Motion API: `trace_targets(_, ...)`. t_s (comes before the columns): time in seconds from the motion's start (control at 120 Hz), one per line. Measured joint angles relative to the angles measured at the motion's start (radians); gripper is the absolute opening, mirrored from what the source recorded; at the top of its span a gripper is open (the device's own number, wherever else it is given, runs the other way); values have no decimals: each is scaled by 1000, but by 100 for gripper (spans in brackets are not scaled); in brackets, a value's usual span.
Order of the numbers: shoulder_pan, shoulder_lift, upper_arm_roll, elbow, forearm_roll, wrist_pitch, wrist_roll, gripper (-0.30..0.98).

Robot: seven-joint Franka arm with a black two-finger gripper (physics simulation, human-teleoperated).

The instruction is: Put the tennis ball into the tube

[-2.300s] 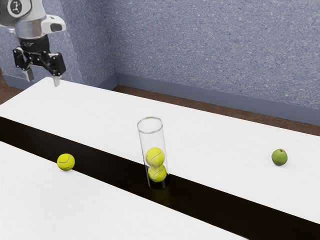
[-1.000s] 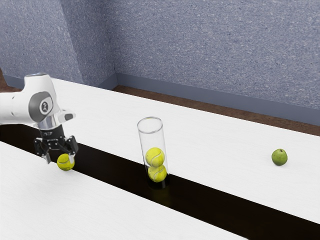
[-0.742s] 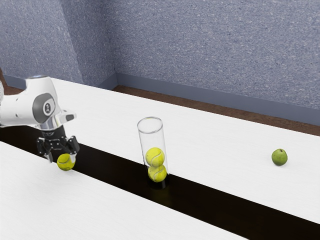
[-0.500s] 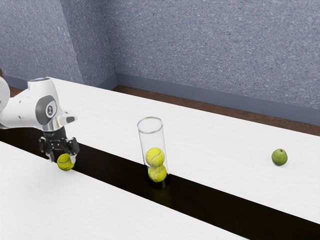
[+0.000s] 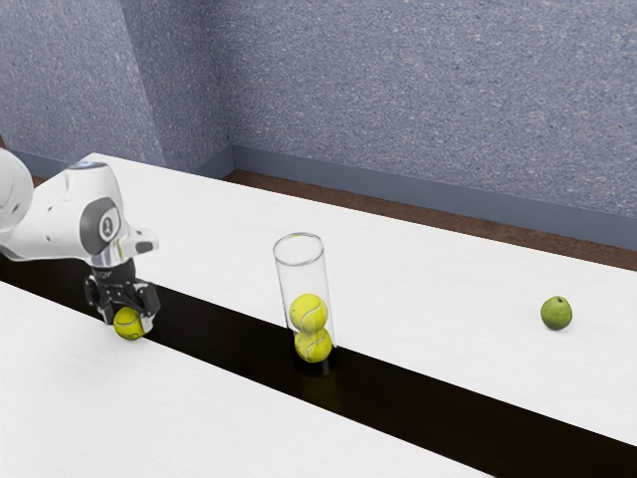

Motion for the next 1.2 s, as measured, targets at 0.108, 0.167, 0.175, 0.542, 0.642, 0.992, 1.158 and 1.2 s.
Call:
trace_targets(0.108, 1, 6, 0, 0, 0, 1, 18, 68)
trace_targets(0.167, 1, 7, 0, 1, 0, 1, 27, 68)
trace_targets(0.175, 1, 7, 0, 1, 0, 1, 28, 68)
trace_targets(0.542, -2, 7, 0, 2, 7, 2, 63, 43)
trace_targets(0.642, -6, -7, 0, 2, 11, 3, 66, 38)
trace_targets(0.992, -166, -385, -27, 4, 65, -70, 5, 21)
trace_targets(1.158, -238, -432, -99, 100, 91, -147, -89, 20)
trace_targets(1.2, -247, -431, -122, 129, 92, -162, -114, 20)
